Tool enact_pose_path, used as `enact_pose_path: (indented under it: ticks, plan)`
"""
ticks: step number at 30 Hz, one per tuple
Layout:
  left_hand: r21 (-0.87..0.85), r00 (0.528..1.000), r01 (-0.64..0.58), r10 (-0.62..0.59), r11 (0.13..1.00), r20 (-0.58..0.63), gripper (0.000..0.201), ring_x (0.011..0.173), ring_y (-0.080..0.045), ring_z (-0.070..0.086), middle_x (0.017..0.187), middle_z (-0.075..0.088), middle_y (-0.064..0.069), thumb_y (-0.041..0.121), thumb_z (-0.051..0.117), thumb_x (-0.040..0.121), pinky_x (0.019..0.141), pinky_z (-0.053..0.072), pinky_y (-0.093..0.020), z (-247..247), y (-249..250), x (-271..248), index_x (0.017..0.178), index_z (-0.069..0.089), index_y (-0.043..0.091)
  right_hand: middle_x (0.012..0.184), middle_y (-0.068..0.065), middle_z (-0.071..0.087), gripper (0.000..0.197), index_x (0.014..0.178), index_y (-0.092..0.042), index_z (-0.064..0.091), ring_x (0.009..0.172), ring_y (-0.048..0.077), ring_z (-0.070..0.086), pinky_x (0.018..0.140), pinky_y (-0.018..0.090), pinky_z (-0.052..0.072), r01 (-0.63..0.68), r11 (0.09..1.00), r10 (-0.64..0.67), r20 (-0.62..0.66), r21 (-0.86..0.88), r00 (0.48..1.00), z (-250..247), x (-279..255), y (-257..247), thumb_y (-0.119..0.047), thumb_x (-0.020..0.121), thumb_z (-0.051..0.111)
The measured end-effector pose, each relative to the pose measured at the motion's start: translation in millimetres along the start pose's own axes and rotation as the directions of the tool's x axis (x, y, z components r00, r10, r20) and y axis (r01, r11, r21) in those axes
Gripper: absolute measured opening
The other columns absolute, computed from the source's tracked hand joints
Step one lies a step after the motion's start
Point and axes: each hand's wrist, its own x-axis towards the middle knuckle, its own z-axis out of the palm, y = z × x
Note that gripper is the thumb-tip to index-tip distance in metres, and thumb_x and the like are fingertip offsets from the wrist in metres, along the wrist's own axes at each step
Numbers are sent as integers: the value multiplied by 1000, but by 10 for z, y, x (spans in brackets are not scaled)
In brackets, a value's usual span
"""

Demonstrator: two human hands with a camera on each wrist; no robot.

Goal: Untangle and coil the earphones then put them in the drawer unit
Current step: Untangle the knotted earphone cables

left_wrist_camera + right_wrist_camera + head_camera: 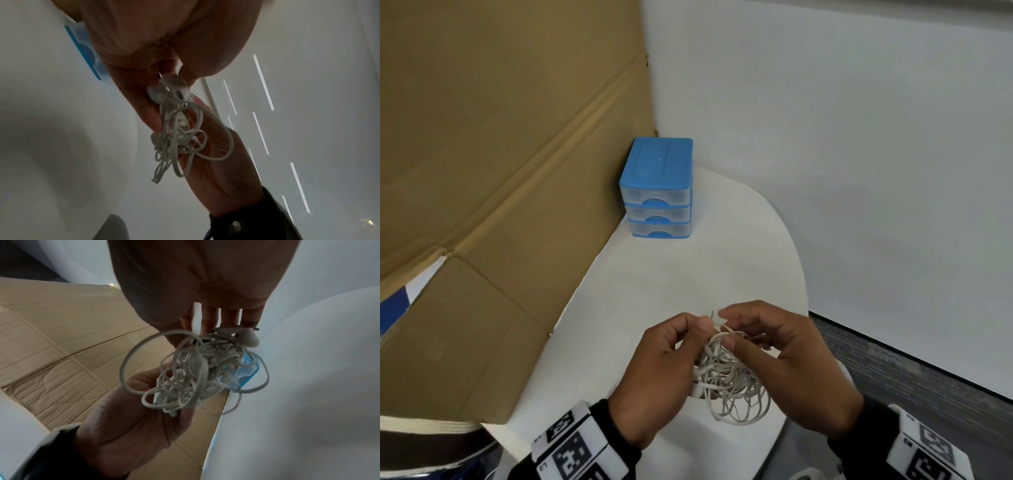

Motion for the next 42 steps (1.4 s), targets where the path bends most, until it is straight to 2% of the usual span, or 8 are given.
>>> enact_pose_path:
  ticks: [8, 12, 14, 20, 24, 29, 37, 42]
  plan:
    - [24, 997, -31, 32, 999, -67, 24, 61, -17, 66, 85, 69, -18, 26, 54, 96, 48, 52, -26, -42, -8, 27, 86, 71, 11, 95, -15, 69, 16, 84, -27, 74, 95, 7, 66, 79, 15, 49, 171, 939, -193, -45, -299, 980, -2, -24, -5, -10, 81, 75]
    - [-1, 984, -69, 68, 998, -165, 22, 63, -27, 69, 84, 71, -17, 21, 53, 97, 50, 58, -38, -76, 20, 63, 87, 69, 9, 100, -14, 68, 19, 81, -30, 67, 101, 14, 63, 76, 18, 47, 127, 963, -154, -99, -239, 983, -22, -23, -47, -12, 83, 72]
    - [-75, 985, -60, 47, 995, -165, 22, 48, -14, 63, 70, 68, -9, 17, 52, 98, 43, 51, -25, -95, 45, 69, 89, 67, 4, 93, -9, 69, 18, 80, -29, 68, 89, 17, 65, 68, 24, 48, 129, 977, -150, -115, -167, 982, -22, -15, -65, -11, 83, 71]
    - [-203, 993, 62, -39, 977, 114, 32, 56, -19, 58, 80, 69, -11, 22, 76, 80, 64, 55, -29, -78, 41, 57, 104, 64, 5, 69, 14, 68, 19, 83, -11, 65, 53, 16, 58, 49, 25, 48, -15, 973, 47, -132, 230, 990, -54, 28, -144, 7, 89, 61]
    - [-56, 990, -1, 9, 998, 139, 38, 76, -18, 69, 94, 76, -11, 8, 84, 67, 62, 51, -21, -101, -19, 65, 103, 73, 11, 73, 7, 66, 29, 95, -17, 72, 64, 17, 63, 57, 31, 55, -49, 979, 71, -108, 198, 992, -89, 36, -117, 8, 83, 67]
    - [-270, 997, 75, -62, 960, 56, 28, 92, -29, 69, 105, 73, -20, -4, 64, 83, 77, 58, -30, -136, -21, 116, 107, 72, 8, 60, 7, 65, 14, 77, -9, 70, 53, 15, 59, 48, 21, 47, -71, 977, 107, -176, 201, 979, -116, 56, -153, 4, 82, 70]
    - [-194, 1000, -9, 11, 981, 12, 31, 89, -36, 63, 101, 75, -18, -13, 63, 81, 83, 46, -45, -112, -45, 84, 104, 72, 5, 67, 4, 71, 15, 78, -15, 76, 57, 12, 65, 44, 23, 49, -90, 996, 91, -178, 14, 980, -205, 73, -192, -1, 83, 72]
    - [-181, 999, -43, 37, 983, -33, 22, 72, -25, 56, 96, 73, -21, -8, 63, 84, 67, 44, -34, -149, -64, 115, 94, 76, 7, 71, -1, 74, 4, 81, -18, 76, 60, 14, 69, 47, 22, 52, -129, 992, 124, -194, -12, 973, -310, 119, -236, -15, 82, 75]
